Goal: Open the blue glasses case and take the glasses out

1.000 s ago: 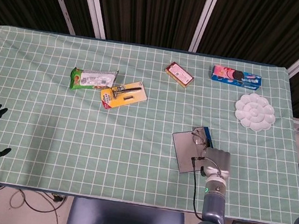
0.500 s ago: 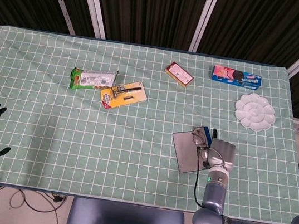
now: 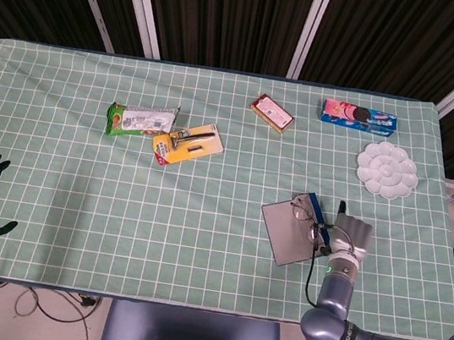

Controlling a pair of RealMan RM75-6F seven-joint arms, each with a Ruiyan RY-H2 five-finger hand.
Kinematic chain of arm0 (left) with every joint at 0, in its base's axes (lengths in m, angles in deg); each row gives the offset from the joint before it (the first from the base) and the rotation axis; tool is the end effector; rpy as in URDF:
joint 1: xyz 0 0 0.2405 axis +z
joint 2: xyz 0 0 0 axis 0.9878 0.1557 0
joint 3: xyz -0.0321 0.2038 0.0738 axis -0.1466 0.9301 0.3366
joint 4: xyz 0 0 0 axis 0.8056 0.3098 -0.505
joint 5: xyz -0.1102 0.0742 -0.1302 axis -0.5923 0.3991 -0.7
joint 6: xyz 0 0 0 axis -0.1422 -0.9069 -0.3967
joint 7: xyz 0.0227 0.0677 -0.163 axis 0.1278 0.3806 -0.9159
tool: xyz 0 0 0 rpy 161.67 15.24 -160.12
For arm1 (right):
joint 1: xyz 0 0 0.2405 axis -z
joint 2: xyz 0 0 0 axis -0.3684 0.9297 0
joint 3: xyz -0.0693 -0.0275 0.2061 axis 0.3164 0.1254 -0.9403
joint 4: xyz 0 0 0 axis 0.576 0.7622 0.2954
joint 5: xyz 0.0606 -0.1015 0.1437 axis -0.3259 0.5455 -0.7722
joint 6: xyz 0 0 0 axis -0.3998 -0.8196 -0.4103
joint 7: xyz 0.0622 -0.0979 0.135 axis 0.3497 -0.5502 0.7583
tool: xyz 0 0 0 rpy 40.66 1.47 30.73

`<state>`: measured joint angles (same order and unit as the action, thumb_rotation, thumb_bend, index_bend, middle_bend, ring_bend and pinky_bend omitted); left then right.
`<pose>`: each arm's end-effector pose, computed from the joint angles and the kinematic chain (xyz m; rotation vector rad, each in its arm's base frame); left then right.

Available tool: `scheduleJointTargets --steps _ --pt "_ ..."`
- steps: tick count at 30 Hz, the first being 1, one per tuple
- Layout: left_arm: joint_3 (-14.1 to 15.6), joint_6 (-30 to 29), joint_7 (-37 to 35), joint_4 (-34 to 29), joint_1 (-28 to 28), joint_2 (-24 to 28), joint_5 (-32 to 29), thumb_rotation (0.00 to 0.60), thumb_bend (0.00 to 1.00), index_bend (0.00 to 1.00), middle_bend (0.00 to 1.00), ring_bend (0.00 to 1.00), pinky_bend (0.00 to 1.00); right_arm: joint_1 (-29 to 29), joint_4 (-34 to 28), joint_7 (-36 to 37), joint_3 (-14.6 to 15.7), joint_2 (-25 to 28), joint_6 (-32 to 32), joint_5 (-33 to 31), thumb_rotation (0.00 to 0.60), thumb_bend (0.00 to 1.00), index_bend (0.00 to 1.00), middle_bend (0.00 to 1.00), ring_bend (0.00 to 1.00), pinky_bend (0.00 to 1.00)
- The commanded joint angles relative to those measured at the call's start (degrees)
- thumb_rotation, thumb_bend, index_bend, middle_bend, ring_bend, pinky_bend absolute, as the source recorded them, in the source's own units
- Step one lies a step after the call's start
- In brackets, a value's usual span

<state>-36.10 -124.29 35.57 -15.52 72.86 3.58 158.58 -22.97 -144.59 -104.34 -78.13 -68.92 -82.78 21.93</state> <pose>-0.2723 0.2272 0.1458 -1.3764 -0.9661 -0.8493 -0.1929 -0.3267 0.0412 1.2756 -1.1790 0.2750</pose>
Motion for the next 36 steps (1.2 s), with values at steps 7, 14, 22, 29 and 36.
scheduleJointTargets --steps 7,14,22,29,36 --pt "-0.13 -0.31 0.16 0.15 0.13 -0.18 -0.07 0.600 0.01 0.00 0.00 0.00 0.00 0.55 1.89 0.19 -0.46 -0.08 0.77 0.44 0.600 0.25 0.00 0.90 0.95 1.00" --pt "-0.34 -1.10 -0.15 0.38 0.23 -0.49 0.47 0.600 0.01 0.00 0.00 0.00 0.00 0.69 5.47 -0.28 -1.68 0.21 2.79 -0.99 0.600 0.30 0.00 0.90 0.95 1.00" --pt "-0.48 -1.92 -0.33 1.06 0.44 -1.03 0.89 0.600 0.01 0.00 0.00 0.00 0.00 -0.72 11.15 -1.76 -3.79 -0.21 5.83 -2.40 0.600 0.36 0.07 0.90 0.96 1.00" --pt "-0.67 -1.77 0.38 1.01 0.47 -1.18 0.24 0.600 0.01 0.00 0.00 0.00 0.00 -2.41 16.12 -2.99 -5.30 -1.51 8.23 -3.24 0.600 0.36 0.11 0.90 0.96 1.00" --pt "-0.97 -1.60 1.07 0.78 0.50 -1.22 -0.64 0.600 0.01 0.00 0.00 0.00 0.00 -4.65 21.99 -4.85 -6.80 -3.66 10.78 -4.61 0.600 0.36 0.11 0.90 0.96 1.00"
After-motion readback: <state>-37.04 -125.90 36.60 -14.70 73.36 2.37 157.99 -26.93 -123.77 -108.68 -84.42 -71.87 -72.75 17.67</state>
